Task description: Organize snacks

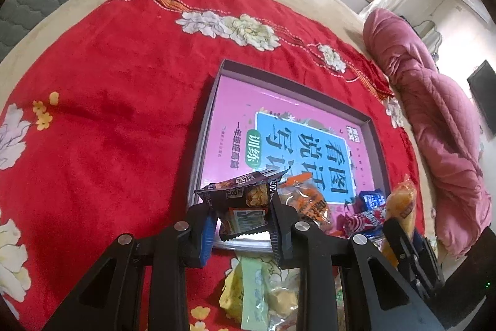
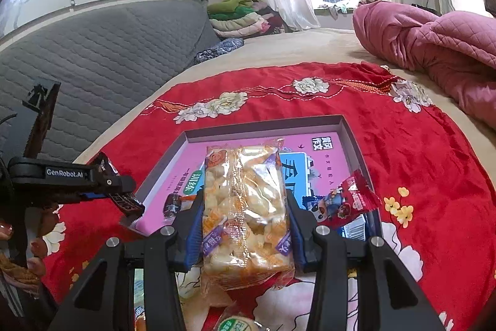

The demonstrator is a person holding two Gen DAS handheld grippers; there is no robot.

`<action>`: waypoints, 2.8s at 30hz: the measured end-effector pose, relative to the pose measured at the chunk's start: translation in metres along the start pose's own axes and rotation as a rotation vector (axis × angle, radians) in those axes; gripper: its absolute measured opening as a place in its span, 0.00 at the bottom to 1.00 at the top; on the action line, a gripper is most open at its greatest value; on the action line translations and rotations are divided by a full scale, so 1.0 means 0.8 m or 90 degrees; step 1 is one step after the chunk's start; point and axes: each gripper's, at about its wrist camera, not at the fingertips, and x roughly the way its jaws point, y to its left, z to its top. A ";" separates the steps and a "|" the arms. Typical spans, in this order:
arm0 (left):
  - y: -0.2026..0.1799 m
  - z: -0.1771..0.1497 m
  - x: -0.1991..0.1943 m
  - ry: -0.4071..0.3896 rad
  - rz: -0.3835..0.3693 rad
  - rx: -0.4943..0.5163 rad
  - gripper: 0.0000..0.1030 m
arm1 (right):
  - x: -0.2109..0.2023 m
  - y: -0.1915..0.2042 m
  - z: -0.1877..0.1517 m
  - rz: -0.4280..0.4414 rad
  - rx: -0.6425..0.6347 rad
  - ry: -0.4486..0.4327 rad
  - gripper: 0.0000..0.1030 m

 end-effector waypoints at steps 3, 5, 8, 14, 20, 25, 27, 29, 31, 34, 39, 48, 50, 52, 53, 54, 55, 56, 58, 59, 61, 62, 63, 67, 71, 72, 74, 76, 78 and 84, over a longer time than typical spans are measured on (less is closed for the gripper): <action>0.001 -0.001 0.008 0.007 0.010 0.004 0.29 | 0.006 -0.003 0.000 -0.005 0.006 0.002 0.45; 0.001 -0.001 0.015 0.016 0.014 0.007 0.29 | 0.010 -0.005 0.001 -0.010 0.006 0.002 0.45; -0.001 -0.002 0.025 0.031 0.017 0.011 0.29 | 0.016 -0.007 0.002 -0.013 0.008 0.005 0.45; -0.007 -0.007 0.037 0.048 0.014 0.016 0.29 | 0.031 -0.009 0.000 -0.019 0.008 0.022 0.45; -0.006 -0.008 0.042 0.058 0.006 0.009 0.29 | 0.038 -0.009 -0.003 -0.021 0.003 0.031 0.45; -0.004 -0.008 0.044 0.062 0.005 0.005 0.29 | 0.045 -0.007 -0.006 -0.020 -0.004 0.042 0.45; -0.003 -0.008 0.044 0.063 0.005 0.005 0.29 | 0.048 -0.006 -0.007 -0.024 -0.009 0.048 0.45; -0.003 -0.009 0.044 0.063 0.005 0.004 0.29 | 0.049 -0.005 -0.009 -0.024 -0.012 0.050 0.45; -0.003 -0.009 0.045 0.065 0.005 0.004 0.29 | 0.050 -0.004 -0.010 -0.028 -0.018 0.049 0.45; -0.003 -0.010 0.045 0.067 0.005 0.005 0.29 | 0.050 -0.003 -0.011 -0.030 -0.020 0.049 0.45; -0.006 -0.011 0.045 0.067 0.007 0.010 0.29 | 0.051 -0.004 -0.012 -0.039 -0.022 0.050 0.45; -0.008 -0.010 0.044 0.071 0.009 0.017 0.29 | 0.054 -0.003 -0.016 -0.041 -0.032 0.058 0.46; -0.009 -0.011 0.044 0.071 0.010 0.019 0.30 | 0.055 -0.003 -0.016 -0.041 -0.031 0.059 0.46; -0.009 -0.010 0.044 0.073 0.010 0.020 0.30 | 0.054 -0.003 -0.017 -0.039 -0.031 0.059 0.46; -0.009 -0.011 0.044 0.074 0.010 0.020 0.30 | 0.055 -0.003 -0.017 -0.038 -0.030 0.060 0.46; -0.009 -0.011 0.044 0.073 0.011 0.021 0.30 | 0.054 -0.003 -0.018 -0.038 -0.030 0.060 0.46; -0.010 -0.011 0.044 0.073 0.013 0.023 0.31 | 0.054 -0.003 -0.018 -0.039 -0.030 0.060 0.46; -0.011 -0.011 0.043 0.072 0.017 0.026 0.31 | 0.055 -0.003 -0.018 -0.038 -0.031 0.061 0.46; -0.011 -0.010 0.042 0.070 0.020 0.028 0.32 | 0.054 -0.002 -0.019 -0.038 -0.031 0.061 0.47; -0.012 -0.010 0.042 0.069 0.019 0.028 0.32 | 0.054 -0.002 -0.019 -0.037 -0.032 0.061 0.48; -0.012 -0.010 0.041 0.067 0.019 0.030 0.34 | 0.054 -0.002 -0.019 -0.038 -0.034 0.061 0.49; -0.013 -0.010 0.040 0.065 0.020 0.032 0.37 | 0.054 -0.001 -0.019 -0.037 -0.034 0.060 0.50; -0.013 -0.009 0.040 0.064 0.023 0.034 0.38 | 0.054 -0.001 -0.019 -0.037 -0.035 0.059 0.51; -0.014 -0.009 0.039 0.063 0.023 0.036 0.38 | 0.053 -0.001 -0.019 -0.038 -0.032 0.058 0.51; -0.015 -0.010 0.036 0.061 0.022 0.039 0.38 | 0.053 0.000 -0.018 -0.039 -0.034 0.057 0.52; -0.015 -0.010 0.035 0.060 0.023 0.040 0.38 | 0.053 -0.001 -0.018 -0.041 -0.034 0.056 0.52; -0.016 -0.009 0.033 0.056 0.024 0.043 0.38 | 0.052 -0.002 -0.018 -0.043 -0.034 0.055 0.53; -0.017 -0.009 0.031 0.054 0.026 0.046 0.39 | 0.051 -0.003 -0.018 -0.049 -0.034 0.052 0.55; -0.018 -0.009 0.029 0.053 0.027 0.049 0.39 | 0.050 -0.004 -0.018 -0.051 -0.033 0.050 0.55; -0.020 -0.011 0.026 0.050 0.029 0.054 0.40 | 0.048 -0.001 -0.019 -0.059 -0.042 0.047 0.57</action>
